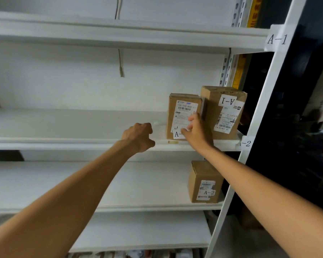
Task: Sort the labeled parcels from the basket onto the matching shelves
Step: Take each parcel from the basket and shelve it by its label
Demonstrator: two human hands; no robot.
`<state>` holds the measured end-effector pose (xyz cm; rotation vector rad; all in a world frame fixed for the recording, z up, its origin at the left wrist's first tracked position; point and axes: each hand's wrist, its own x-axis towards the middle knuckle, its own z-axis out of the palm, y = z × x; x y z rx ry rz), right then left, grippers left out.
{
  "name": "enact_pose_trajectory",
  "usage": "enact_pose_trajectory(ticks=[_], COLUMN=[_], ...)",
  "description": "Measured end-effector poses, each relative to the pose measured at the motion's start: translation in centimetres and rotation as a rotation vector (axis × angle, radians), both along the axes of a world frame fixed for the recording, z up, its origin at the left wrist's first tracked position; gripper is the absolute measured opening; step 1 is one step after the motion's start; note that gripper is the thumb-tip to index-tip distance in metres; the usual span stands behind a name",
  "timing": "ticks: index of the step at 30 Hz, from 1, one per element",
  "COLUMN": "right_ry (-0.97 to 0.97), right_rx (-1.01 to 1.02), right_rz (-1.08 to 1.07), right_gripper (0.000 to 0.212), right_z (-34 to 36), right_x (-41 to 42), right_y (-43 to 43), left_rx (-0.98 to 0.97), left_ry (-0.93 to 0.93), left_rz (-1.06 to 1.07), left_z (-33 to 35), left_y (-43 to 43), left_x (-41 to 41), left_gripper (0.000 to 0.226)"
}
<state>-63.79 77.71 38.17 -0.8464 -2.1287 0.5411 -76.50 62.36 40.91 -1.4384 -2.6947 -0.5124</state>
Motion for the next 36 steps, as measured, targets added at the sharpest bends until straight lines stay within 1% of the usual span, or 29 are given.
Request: enact_pose_trajectory(ticks=[2, 4, 9, 11, 13, 17, 22, 26, 29, 31, 34, 36], right_ry=[-0.157, -0.253, -0.416, -0.514, -0.570, -0.568, -0.551, -0.546, -0.542, -0.523, -0.511, -0.507], right_rx=[-0.093, -0.116, -0.052, 0.024, 0.107, 0.192, 0.323, 0.369, 0.382, 0.442, 0.534, 0.545], right_rz=[0.156, 0.266, 0.501, 0.609, 0.698, 0.879, 1.167, 1.423, 1.624, 1.750, 1.942, 2.076], right_gripper=[0.044, 0.049, 0.057, 0.062, 0.066, 0.067, 0.067, 0.064, 0.062, 0.064, 0.065, 0.064], right_z=[0.3, 0.1, -1.2, -1.5, -1.4, -1.3, -2.6, -3.7, -4.0, -3.9, -4.4, -5.0], right_x=[-0.3, -1.4, -5.0, -6.5, -8.4, -12.1, -15.6, -17.0, -16.7, -15.9, -13.6, -11.3], right_y=[-3.0, -6.1, -14.9, -18.8, -22.7, -30.8, -40.5, -47.8, -53.6, -57.4, -62.5, -65.4], left_rx=[-0.008, -0.007, -0.026, -0.051, -0.058, -0.059, -0.045, -0.056, 0.010, 0.018, 0.037, 0.077], left_ry=[-0.004, -0.011, -0.079, -0.079, -0.083, -0.093, -0.098, -0.183, -0.235, -0.252, -0.283, -0.294], left_rz=[0.033, 0.075, 0.218, 0.284, 0.381, 0.588, 0.865, 1.084, 1.273, 1.401, 1.566, 1.675], left_z=[-0.2, -0.7, -3.0, -4.0, -4.9, -6.0, -6.3, -6.9, -6.8, -7.0, -8.0, -8.6], left_y=[-2.6, -5.5, -15.0, -19.7, -24.6, -34.1, -43.3, -50.1, -55.3, -58.1, -61.3, -62.7], left_x=[0.0, -0.2, -2.0, -2.9, -3.8, -4.5, -3.0, 0.0, 3.3, 6.0, 10.7, 14.5], left_gripper=[0.044, 0.043, 0.045, 0.047, 0.047, 0.044, 0.034, 0.033, 0.030, 0.031, 0.034, 0.032])
